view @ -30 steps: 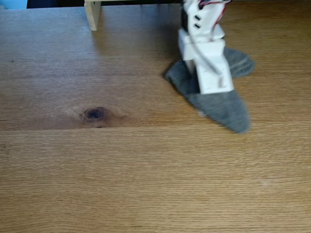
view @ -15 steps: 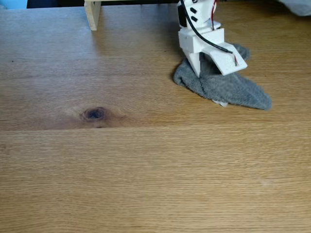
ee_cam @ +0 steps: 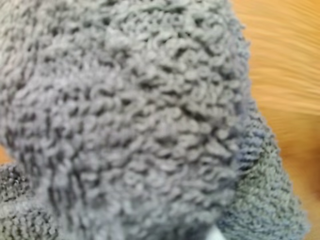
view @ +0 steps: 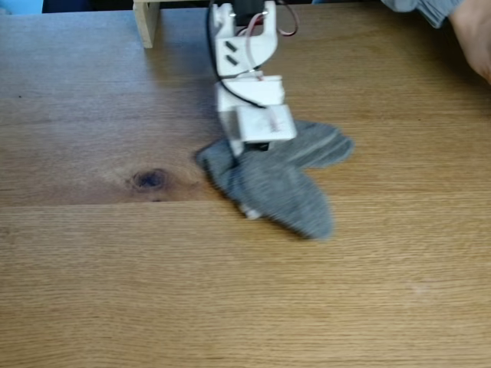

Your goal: Clean the area in front of the robot

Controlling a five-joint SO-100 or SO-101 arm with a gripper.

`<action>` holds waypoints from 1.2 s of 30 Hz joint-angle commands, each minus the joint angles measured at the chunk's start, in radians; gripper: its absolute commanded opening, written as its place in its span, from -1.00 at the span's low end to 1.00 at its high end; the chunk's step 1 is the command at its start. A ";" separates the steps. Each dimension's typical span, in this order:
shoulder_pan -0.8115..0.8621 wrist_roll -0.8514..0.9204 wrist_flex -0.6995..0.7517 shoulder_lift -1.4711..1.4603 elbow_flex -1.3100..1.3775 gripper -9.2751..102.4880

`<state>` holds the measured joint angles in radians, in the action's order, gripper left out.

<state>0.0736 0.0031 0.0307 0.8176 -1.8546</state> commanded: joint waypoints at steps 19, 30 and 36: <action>0.086 -0.156 1.140 0.787 0.219 -0.84; 0.420 -0.044 1.252 0.930 0.087 -0.84; 0.683 0.132 0.951 0.792 -0.198 -0.84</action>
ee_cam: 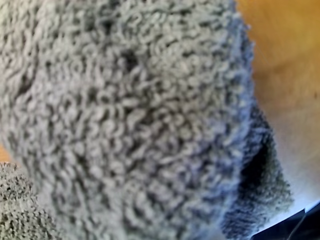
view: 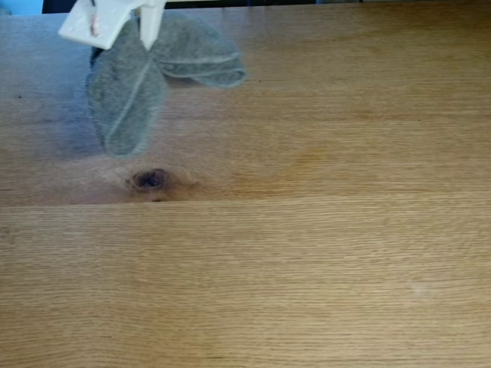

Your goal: Clean the area in front of the robot

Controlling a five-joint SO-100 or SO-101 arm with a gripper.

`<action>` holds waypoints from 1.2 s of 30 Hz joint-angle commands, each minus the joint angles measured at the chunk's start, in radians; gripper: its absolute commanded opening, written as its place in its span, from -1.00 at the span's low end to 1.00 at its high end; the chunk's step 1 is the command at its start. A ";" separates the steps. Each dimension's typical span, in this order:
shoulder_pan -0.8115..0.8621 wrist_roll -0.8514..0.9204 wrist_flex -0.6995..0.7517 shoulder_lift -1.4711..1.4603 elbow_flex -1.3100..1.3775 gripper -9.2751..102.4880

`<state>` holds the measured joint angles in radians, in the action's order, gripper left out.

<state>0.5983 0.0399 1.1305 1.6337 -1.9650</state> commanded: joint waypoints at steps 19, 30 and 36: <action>0.325 0.330 -0.695 -0.155 -0.430 -0.31; -0.031 0.193 -0.497 0.225 -0.443 -0.47; -0.405 0.057 -0.436 0.354 -0.445 -0.84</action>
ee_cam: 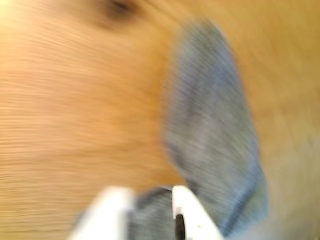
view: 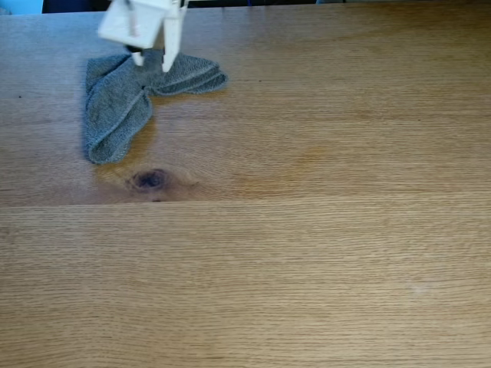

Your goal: Clean the area in front of the robot

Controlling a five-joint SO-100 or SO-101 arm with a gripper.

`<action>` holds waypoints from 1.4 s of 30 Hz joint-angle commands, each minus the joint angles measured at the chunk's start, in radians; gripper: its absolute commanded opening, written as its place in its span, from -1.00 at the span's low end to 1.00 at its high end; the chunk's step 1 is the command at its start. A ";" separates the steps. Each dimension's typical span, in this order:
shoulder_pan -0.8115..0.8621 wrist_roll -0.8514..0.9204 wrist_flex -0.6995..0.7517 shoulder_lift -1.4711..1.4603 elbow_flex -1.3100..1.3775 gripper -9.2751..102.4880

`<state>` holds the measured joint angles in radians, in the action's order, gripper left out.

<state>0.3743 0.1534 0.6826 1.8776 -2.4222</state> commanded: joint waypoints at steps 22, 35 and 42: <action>-0.399 -0.434 0.449 1.071 -0.482 -0.84; -0.417 -0.368 0.583 1.410 -0.741 -0.84; -0.446 -0.308 0.572 1.427 -0.821 -0.84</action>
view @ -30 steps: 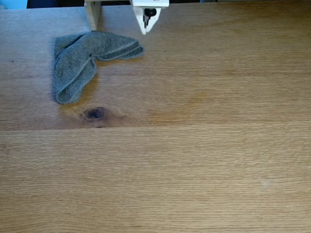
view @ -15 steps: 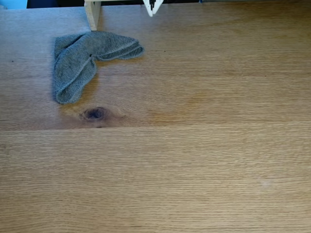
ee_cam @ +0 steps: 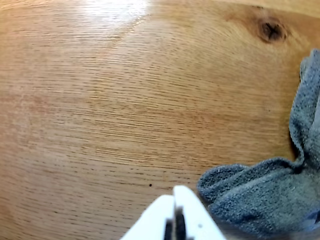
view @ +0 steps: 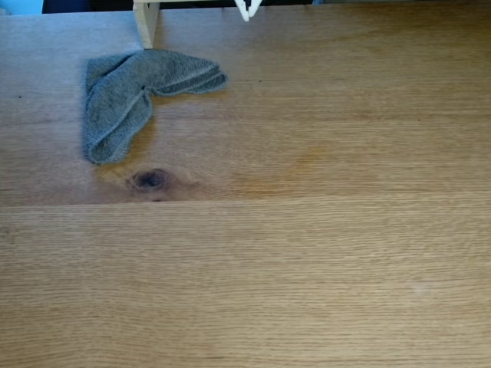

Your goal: Clean the area in front of the robot

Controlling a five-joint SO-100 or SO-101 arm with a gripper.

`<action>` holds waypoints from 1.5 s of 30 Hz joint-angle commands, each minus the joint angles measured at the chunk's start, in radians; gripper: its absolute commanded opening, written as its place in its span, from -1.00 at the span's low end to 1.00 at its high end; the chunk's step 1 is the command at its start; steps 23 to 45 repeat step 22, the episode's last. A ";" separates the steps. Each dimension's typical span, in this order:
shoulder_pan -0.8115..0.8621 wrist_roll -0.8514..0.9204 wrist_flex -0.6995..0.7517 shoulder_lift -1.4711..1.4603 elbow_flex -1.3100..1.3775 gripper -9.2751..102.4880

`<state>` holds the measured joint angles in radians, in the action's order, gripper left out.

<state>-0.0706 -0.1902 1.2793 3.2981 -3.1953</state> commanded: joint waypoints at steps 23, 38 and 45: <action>0.044 0.109 -0.012 0.008 -0.167 -0.83; 0.044 0.109 -0.012 0.008 -0.167 -0.83; 0.044 0.109 -0.012 0.008 -0.167 -0.83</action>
